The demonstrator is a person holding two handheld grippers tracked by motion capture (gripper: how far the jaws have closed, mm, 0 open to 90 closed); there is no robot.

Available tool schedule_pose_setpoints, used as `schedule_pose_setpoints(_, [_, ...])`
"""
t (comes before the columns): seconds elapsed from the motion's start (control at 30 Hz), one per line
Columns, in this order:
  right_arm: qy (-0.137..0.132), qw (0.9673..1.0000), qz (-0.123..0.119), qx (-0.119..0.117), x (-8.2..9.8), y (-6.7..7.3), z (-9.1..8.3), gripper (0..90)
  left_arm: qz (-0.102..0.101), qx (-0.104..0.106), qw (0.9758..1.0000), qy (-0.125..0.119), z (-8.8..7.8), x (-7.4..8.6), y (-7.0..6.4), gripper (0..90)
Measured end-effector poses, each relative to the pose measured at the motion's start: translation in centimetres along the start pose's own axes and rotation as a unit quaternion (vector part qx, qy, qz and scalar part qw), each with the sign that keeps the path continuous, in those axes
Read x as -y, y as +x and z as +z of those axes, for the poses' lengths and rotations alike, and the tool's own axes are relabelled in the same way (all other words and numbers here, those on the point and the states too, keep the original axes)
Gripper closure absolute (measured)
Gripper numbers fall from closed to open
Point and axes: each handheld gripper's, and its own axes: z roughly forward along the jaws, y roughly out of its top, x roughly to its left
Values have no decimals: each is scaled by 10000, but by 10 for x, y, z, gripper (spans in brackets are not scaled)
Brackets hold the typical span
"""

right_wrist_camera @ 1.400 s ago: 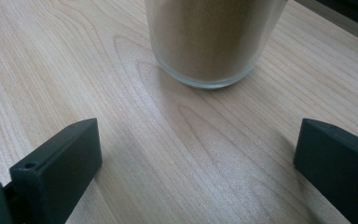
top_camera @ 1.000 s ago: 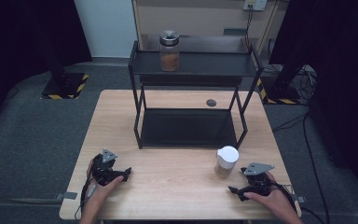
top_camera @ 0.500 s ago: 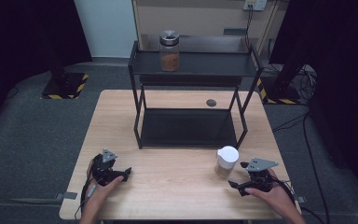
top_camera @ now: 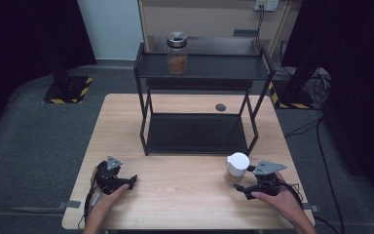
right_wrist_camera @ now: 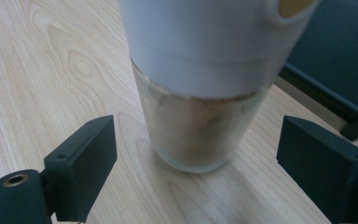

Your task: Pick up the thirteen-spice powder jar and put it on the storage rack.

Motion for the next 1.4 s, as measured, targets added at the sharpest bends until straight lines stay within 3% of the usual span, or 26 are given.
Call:
schedule_pose_setpoints(0.5, [-294, 9996, 1, 9, -12, 0, 12, 310, -3, -4, 10000, 1, 0, 0, 0, 0])
schedule_pose_setpoints(0.8, [-350, 9994, -42, 34, -10, 1, 12, 315, -5, -6, 10000, 1, 0, 0, 0, 0])
schedule_pose_setpoints(0.93, [-501, 9987, -4, 28, -9, -1, 9, 315, -4, -5, 10000, 2, 0, 0, 0, 0])
schedule_pose_setpoints(1.4, [-503, 9986, -111, 79, -33, -7, 9, 316, -8, -8, 10000, 1, 0, 0, 0, 0])
